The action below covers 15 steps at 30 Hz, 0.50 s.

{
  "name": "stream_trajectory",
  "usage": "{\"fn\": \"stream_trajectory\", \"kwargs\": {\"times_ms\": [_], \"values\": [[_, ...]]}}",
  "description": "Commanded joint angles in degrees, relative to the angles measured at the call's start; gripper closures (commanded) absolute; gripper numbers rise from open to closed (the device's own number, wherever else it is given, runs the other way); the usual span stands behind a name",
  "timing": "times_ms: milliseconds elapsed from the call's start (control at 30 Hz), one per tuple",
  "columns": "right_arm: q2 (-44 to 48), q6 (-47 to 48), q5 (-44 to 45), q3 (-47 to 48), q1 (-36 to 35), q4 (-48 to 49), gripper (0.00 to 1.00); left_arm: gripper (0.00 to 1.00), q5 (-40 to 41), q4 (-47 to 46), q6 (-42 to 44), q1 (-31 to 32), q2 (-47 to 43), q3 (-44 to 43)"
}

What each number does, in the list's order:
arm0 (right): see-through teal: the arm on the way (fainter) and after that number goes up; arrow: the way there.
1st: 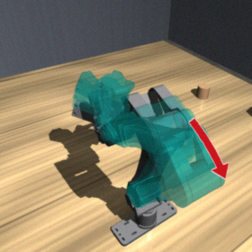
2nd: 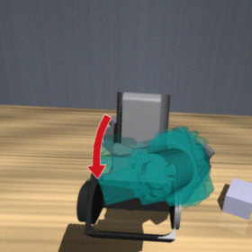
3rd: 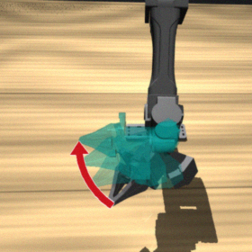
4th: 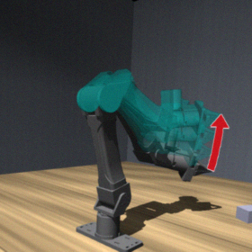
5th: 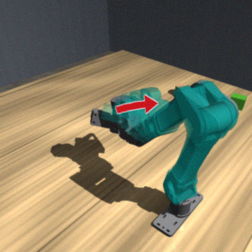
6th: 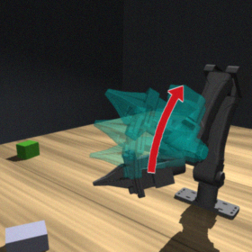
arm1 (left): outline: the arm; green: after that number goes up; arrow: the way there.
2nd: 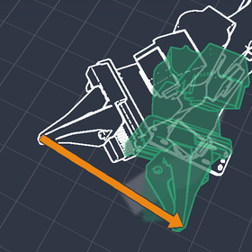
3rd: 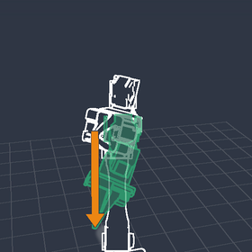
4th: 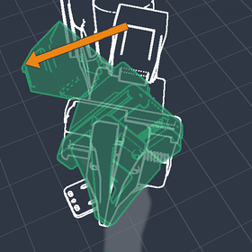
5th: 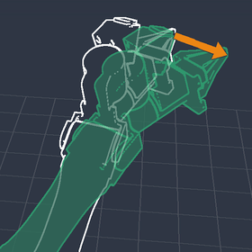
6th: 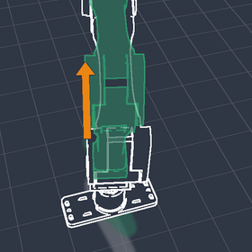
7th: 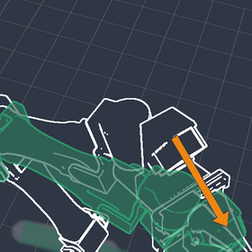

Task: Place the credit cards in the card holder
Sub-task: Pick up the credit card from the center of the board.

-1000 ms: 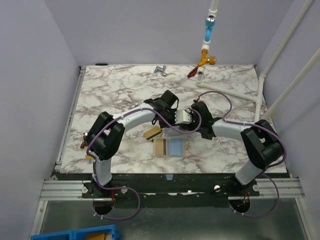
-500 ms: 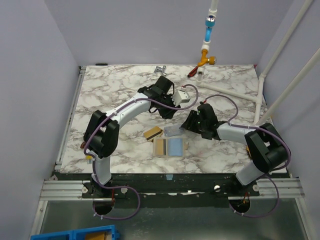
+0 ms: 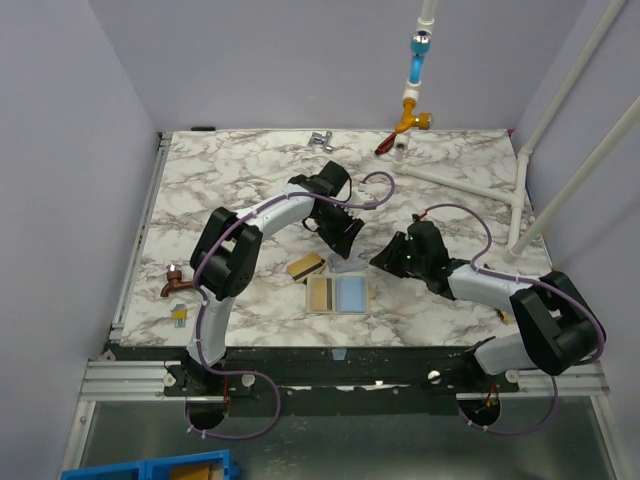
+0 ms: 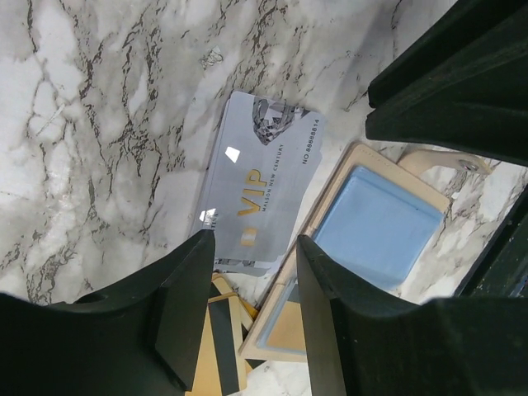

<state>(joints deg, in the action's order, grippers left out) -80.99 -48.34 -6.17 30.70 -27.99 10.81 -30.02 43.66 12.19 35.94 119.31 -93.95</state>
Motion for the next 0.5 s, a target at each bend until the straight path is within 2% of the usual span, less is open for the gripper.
{"fn": "stream_trajectory", "kwargs": {"times_ms": [0, 233, 467], "values": [[0.2, -3.4, -4.3, -1.9, 0.4, 8.7, 0.77, 0.54, -0.1, 0.4, -2.3, -0.3, 0.2, 0.4], [-6.3, -4.7, -9.3, 1.1, 0.4, 14.9, 0.79, 0.54, 1.4, -2.0, -3.1, -0.3, -0.6, 2.5], [-10.0, -3.6, -7.2, 2.1, 0.4, 15.2, 0.82, 0.54, 2.2, -2.3, -3.0, -0.5, -2.1, 2.5]]}}
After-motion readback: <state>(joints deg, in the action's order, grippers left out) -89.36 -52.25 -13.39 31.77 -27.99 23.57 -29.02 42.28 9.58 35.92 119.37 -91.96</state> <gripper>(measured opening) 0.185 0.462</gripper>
